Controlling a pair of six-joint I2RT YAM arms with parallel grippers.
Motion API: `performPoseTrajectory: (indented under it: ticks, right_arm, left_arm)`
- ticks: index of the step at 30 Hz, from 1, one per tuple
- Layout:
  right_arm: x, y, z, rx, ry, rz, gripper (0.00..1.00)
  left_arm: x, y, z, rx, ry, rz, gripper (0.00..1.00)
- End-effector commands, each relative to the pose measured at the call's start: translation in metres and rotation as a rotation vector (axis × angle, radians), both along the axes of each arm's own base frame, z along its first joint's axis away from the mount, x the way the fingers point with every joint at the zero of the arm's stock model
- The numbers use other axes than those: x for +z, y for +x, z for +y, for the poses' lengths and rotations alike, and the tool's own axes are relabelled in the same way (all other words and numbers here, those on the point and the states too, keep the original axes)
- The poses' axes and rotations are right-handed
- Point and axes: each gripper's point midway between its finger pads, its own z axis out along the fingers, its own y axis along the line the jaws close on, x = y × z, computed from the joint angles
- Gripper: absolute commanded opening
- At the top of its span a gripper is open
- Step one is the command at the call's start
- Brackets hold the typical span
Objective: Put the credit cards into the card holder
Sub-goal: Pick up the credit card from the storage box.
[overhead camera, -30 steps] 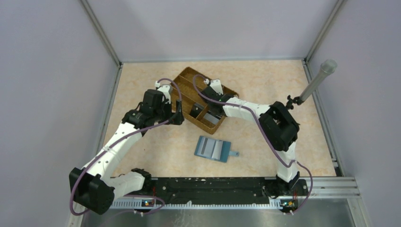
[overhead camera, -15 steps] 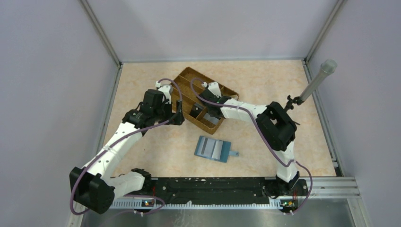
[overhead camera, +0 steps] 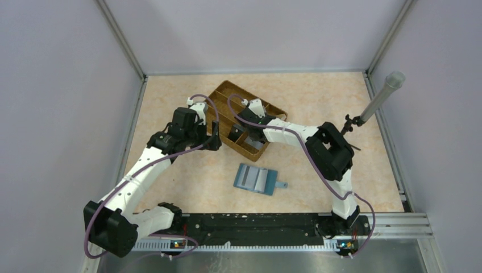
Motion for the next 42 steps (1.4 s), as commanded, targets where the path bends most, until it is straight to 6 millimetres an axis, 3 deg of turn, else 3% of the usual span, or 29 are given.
performPoseTrajectory:
  ticks: [1,7,12,26,36,42]
  right_arm:
    - [0.015,0.003,0.000,-0.035,-0.009,-0.043,0.38]
    - [0.023,0.001,-0.005,-0.048,-0.013,-0.057,0.23]
    - [0.031,-0.001,-0.009,-0.053,-0.014,-0.064,0.22]
    - [0.056,-0.006,-0.018,-0.068,0.000,-0.102,0.00]
    - [0.091,-0.010,-0.019,-0.075,0.034,-0.156,0.00]
    - [0.075,-0.011,-0.003,-0.015,0.164,-0.082,0.00]
  left_arm:
    - [0.009,0.005,-0.002,-0.013,-0.005,-0.026,0.99]
    - [0.010,0.005,-0.002,-0.014,-0.006,-0.028,0.99]
    - [0.010,0.005,-0.002,-0.013,-0.005,-0.028,0.99]
    - [0.009,0.005,-0.001,-0.012,-0.002,-0.026,0.99]
    - [0.010,0.005,-0.001,-0.013,-0.002,-0.029,0.99]
    - [0.010,0.005,-0.001,-0.018,-0.001,-0.029,0.99]
